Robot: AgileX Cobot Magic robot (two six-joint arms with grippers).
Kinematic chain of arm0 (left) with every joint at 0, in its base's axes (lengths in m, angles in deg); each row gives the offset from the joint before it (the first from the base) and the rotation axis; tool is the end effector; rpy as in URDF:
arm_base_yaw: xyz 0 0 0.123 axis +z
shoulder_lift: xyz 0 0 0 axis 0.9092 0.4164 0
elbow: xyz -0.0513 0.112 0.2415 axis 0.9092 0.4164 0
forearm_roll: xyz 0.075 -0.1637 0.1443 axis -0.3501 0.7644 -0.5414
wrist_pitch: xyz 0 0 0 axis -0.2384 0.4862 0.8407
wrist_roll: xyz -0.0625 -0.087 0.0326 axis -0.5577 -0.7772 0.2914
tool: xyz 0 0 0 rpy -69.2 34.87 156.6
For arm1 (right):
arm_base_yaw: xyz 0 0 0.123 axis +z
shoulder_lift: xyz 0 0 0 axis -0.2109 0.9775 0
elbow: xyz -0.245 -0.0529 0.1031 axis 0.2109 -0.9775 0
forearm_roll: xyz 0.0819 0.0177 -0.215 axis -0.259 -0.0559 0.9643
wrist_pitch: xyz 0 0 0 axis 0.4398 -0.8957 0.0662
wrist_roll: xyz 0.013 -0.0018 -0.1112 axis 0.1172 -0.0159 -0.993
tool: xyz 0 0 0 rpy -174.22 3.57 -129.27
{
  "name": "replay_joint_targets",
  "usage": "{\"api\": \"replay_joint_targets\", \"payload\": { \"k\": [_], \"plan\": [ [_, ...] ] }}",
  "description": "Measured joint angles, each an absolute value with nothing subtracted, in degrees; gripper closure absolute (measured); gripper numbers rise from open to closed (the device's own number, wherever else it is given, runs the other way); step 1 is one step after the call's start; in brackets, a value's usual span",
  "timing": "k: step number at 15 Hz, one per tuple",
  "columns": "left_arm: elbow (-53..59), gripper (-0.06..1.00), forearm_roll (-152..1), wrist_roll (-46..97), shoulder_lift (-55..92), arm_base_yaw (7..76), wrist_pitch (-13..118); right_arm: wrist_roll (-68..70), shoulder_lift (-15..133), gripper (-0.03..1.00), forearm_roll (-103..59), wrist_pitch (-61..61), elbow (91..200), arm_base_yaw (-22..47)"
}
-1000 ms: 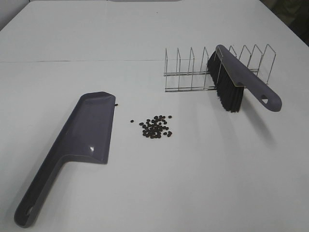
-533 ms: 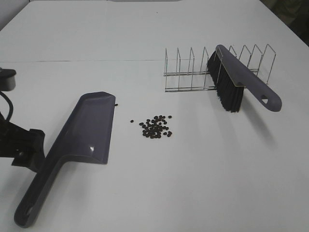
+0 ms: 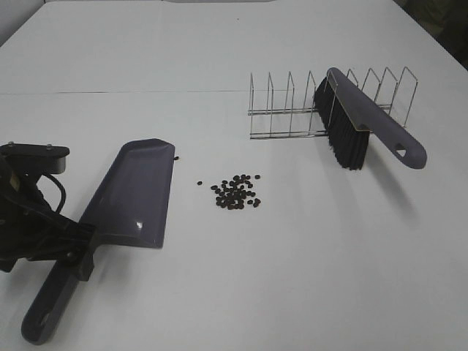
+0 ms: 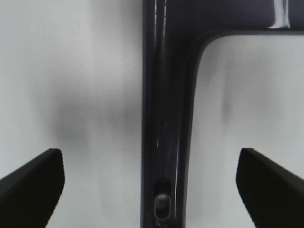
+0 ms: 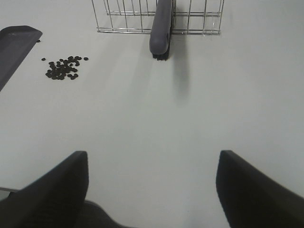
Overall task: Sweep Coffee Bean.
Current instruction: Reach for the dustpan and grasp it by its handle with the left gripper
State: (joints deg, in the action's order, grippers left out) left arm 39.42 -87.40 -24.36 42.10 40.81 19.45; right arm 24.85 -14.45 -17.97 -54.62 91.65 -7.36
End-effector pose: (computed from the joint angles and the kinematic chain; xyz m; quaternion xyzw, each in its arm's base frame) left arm 0.2252 -0.1053 0.1164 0.0613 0.9973 -0.0229 0.0337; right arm 0.0087 0.0069 0.2405 -0.0334 0.8753 0.0534 0.4794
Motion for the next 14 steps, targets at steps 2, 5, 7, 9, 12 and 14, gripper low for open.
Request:
{"api": "replay_joint_targets", "payload": {
  "k": [2, 5, 7, 9, 12, 14],
  "plan": [
    [39.42, 0.13, -87.23, -22.98, 43.94, 41.73, 21.28, 24.85, -14.45, 0.32, -17.97, -54.62, 91.65, -7.36],
    [38.28, 0.20, -86.95, -19.78, 45.66, 42.53, 21.80, 24.85, -14.45, 0.32, -17.97, -54.62, 91.65, -7.36],
    [36.39, 0.21, -86.49, -18.34, 47.72, 42.53, 22.20, 24.85, -14.45, 0.32, -17.97, -54.62, 91.65, -7.36],
    [35.18, 0.21, -86.37, -18.11, 49.09, 42.53, 22.20, 24.85, -14.45, 0.32, -17.97, -54.62, 91.65, -7.36],
    [34.33, 0.30, -86.20, -16.97, 51.38, 42.53, 22.54, 24.85, -14.45, 0.32, -17.97, -54.62, 91.65, -7.36],
    [34.33, 0.33, -86.20, -16.68, 52.13, 42.53, 22.60, 24.85, -14.45, 0.32, -17.97, -54.62, 91.65, -7.36]
  ]
}}
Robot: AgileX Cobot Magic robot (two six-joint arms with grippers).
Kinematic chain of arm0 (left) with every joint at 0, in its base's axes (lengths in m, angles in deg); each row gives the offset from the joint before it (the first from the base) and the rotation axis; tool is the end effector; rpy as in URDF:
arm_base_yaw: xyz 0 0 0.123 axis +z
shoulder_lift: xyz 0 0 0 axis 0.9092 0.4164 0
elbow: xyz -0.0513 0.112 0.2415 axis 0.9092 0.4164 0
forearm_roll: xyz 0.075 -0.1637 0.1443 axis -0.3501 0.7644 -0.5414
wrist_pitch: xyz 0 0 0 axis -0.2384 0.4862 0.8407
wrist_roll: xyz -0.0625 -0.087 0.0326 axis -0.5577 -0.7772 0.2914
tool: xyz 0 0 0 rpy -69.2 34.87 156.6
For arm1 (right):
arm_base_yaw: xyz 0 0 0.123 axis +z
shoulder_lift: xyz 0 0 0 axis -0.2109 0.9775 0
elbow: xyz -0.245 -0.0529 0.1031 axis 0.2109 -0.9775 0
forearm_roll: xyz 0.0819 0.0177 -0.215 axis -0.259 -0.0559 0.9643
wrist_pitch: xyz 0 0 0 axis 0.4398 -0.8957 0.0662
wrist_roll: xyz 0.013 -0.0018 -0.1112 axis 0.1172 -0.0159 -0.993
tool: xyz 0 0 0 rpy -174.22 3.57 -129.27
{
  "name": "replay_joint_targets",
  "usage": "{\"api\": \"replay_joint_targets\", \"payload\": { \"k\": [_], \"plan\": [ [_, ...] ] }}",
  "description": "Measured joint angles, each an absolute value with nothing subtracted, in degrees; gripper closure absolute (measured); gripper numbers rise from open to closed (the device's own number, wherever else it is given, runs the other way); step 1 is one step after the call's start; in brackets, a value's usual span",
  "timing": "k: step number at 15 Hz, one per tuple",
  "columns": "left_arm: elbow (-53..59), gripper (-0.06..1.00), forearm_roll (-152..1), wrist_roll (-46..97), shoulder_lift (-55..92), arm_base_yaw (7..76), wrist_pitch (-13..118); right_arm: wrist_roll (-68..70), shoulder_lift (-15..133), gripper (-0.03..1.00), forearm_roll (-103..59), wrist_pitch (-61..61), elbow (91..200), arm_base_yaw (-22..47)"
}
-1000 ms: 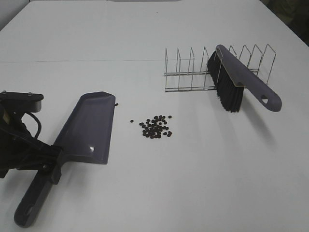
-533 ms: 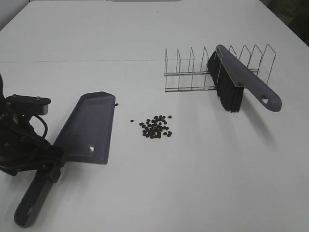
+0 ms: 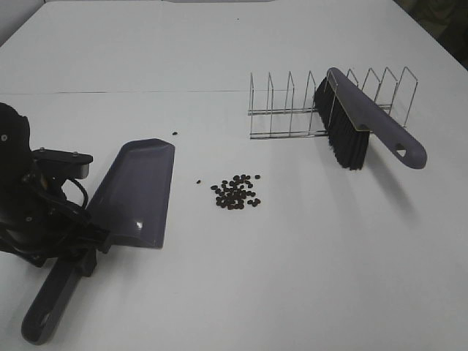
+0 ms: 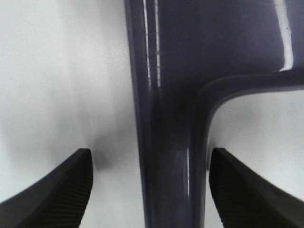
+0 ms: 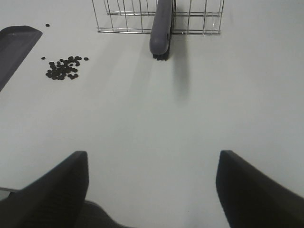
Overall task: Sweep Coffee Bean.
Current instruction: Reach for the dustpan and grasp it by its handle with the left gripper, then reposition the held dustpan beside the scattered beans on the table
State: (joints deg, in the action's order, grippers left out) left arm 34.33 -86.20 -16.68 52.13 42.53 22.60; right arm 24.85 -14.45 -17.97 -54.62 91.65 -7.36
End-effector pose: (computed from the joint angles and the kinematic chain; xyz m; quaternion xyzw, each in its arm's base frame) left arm 0.2526 -0.1100 0.0859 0.1040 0.9942 -0.0207 0.0190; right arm 0.0087 0.0069 0.2405 -0.0334 0.8753 0.0534 0.4794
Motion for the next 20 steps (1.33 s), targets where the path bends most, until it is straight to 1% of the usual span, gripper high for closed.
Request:
{"api": "replay_joint_targets", "payload": {
  "k": [1, 3, 4, 5, 15, 20],
  "plan": [
    [34.33, 0.36, -86.14, -16.68, 52.13, 42.53, 22.60, 24.85, -14.45, 0.32, -17.97, -54.62, 91.65, -7.36],
    [34.33, 0.48, -86.14, -16.68, 52.13, 42.53, 22.60, 24.85, -14.45, 0.32, -17.97, -54.62, 91.65, -7.36],
    [34.33, 0.59, -86.14, -16.57, 52.13, 42.53, 22.66, 24.85, -14.45, 0.32, -17.97, -54.62, 91.65, -7.36],
    [34.33, 0.64, -85.86, -15.76, 52.13, 42.59, 22.72, 24.85, -14.45, 0.32, -17.97, -54.62, 91.65, -7.36],
    [34.33, 0.64, -85.40, -15.71, 52.13, 42.59, 23.69, 24.85, -14.45, 0.32, -17.97, -54.62, 91.65, -7.36],
    [34.27, 0.64, -91.36, -21.90, 52.13, 42.42, 22.54, 24.85, -14.45, 0.32, -17.97, -54.62, 91.65, -7.36]
  ]
}}
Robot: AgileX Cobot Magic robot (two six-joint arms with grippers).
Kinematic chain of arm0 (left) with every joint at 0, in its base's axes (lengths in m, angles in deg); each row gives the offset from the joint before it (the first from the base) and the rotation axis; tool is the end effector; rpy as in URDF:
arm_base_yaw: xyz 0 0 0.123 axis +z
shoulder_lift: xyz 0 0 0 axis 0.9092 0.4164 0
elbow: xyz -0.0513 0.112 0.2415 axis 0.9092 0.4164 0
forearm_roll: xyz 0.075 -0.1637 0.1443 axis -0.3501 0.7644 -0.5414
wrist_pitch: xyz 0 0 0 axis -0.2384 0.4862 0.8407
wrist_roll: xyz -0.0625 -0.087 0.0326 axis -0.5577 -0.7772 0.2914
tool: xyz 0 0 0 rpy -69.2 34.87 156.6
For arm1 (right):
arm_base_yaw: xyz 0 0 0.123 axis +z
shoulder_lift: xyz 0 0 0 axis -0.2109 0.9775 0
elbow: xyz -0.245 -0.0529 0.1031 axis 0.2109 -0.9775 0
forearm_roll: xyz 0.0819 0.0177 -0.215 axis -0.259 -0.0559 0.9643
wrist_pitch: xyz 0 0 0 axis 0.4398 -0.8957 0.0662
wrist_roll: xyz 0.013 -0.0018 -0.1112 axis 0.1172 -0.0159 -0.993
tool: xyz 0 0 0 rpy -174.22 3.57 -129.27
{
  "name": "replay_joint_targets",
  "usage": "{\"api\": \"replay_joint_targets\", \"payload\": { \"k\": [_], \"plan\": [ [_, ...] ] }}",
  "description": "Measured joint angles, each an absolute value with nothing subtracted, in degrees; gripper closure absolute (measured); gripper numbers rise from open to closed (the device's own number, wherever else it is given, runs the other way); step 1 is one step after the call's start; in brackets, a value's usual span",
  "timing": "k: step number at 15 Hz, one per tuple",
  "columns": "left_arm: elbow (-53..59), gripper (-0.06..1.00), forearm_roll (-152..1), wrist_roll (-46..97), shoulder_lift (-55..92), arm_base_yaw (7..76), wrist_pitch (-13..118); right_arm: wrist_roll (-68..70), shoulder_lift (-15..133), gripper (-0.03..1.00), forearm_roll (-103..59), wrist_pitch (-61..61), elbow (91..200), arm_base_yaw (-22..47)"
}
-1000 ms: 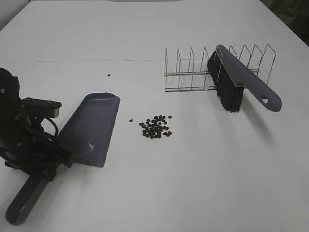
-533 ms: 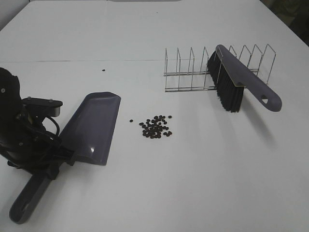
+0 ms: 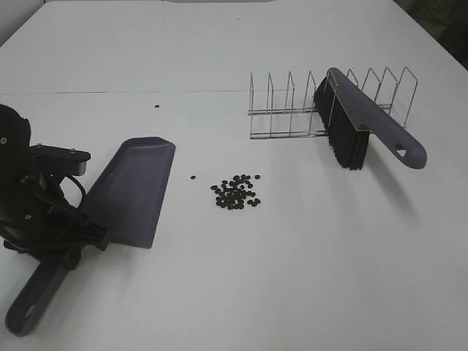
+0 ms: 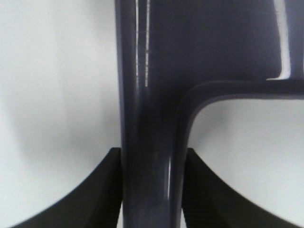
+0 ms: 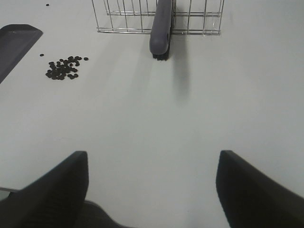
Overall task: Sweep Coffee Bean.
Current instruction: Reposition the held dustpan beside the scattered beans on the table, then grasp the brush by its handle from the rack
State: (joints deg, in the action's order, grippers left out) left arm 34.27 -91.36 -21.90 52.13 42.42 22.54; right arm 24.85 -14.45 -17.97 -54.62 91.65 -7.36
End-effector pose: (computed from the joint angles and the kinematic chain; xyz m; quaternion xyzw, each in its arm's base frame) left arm 0.2547 -0.1054 0.0860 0.0963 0.9950 0.0029 0.0262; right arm 0.0087 0.0069 0.2405 -0.0334 0.8753 0.0534 0.4794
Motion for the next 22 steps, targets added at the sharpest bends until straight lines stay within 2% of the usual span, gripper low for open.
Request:
{"api": "replay_joint_targets", "payload": {
  "k": [7, 10, 14, 15, 16, 22],
  "plan": [
    [34.33, 0.64, -91.19, -23.16, 44.97, 41.73, 15.95, 24.85, -14.34, 0.32, -19.57, -54.62, 91.65, -7.36],
    [34.33, 0.64, -91.19, -23.16, 44.97, 41.73, 16.07, 24.85, -8.09, 0.32, -19.97, -55.14, 93.77, -7.36],
    [34.33, 0.64, -92.10, -23.16, 44.97, 41.73, 16.93, 24.85, 16.95, 0.32, -20.49, -60.35, 109.59, -7.36],
    [34.33, 0.64, -92.10, -23.10, 44.97, 41.73, 17.39, 24.85, 30.12, 0.32, -20.83, -60.76, 118.92, -7.36],
    [34.33, 0.64, -92.10, -22.93, 44.97, 41.73, 17.56, 24.85, 36.48, 0.32, -21.18, -60.64, 122.99, -7.36],
    [34.33, 0.64, -92.10, -22.93, 44.97, 41.73, 17.50, 24.85, 68.00, 0.32, -21.63, -60.58, 146.37, -7.36]
  ]
}}
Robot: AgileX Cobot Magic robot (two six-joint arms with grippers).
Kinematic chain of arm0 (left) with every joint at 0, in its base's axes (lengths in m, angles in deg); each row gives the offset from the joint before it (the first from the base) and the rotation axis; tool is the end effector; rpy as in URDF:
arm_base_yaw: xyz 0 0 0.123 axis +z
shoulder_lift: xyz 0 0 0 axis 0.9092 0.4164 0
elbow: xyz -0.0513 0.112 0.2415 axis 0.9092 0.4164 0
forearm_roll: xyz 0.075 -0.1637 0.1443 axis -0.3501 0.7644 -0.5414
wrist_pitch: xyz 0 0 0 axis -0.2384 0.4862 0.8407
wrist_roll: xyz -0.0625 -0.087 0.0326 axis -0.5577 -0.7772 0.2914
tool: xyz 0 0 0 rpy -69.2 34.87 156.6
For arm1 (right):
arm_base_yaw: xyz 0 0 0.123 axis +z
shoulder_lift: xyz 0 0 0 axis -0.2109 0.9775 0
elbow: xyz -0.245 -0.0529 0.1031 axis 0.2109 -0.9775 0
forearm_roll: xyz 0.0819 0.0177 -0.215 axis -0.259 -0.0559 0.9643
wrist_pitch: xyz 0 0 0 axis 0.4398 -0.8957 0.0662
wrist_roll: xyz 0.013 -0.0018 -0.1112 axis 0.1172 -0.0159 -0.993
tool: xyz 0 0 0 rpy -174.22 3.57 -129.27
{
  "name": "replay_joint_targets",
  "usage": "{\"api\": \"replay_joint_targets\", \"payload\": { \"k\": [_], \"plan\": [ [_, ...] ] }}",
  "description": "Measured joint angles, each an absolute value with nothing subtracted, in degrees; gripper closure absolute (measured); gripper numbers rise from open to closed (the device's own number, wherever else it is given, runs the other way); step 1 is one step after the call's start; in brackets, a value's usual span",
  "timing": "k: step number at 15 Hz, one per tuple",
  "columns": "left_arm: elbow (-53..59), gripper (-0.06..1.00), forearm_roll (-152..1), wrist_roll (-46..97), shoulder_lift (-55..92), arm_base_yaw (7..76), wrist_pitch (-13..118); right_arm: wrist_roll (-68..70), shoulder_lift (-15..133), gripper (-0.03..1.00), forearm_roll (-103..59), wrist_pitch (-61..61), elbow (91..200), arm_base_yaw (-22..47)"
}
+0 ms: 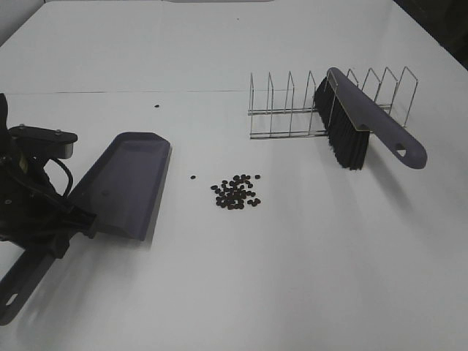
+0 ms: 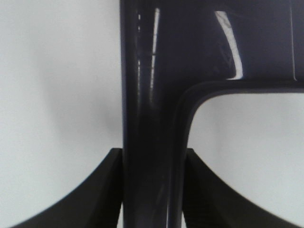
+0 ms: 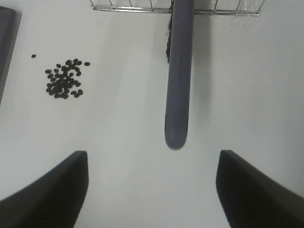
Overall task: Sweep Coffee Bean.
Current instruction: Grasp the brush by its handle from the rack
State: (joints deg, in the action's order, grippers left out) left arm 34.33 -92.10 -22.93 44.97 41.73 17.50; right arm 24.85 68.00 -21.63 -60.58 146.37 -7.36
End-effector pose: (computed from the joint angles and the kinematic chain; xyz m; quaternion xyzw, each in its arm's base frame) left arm 0.2470 -0.1043 0.1193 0.0969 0.9943 0.0021 0.0451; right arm 0.2723 0.0361 0.3311 -0.0267 0.9761 0.0716 0.2034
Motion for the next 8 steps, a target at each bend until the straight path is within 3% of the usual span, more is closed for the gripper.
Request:
{"api": "replay_joint_targets", "payload": {
  "k": [3, 8],
  "plan": [
    [34.33, 0.64, -92.10, -22.93, 44.97, 41.73, 16.70, 24.85, 84.10, 0.32, -21.75, -60.53, 157.66, -7.36],
    [34.33, 0.64, -92.10, -22.93, 44.97, 41.73, 15.78, 24.90, 97.56, 0.32, -27.08, -60.70, 165.45, -7.36]
  ]
}}
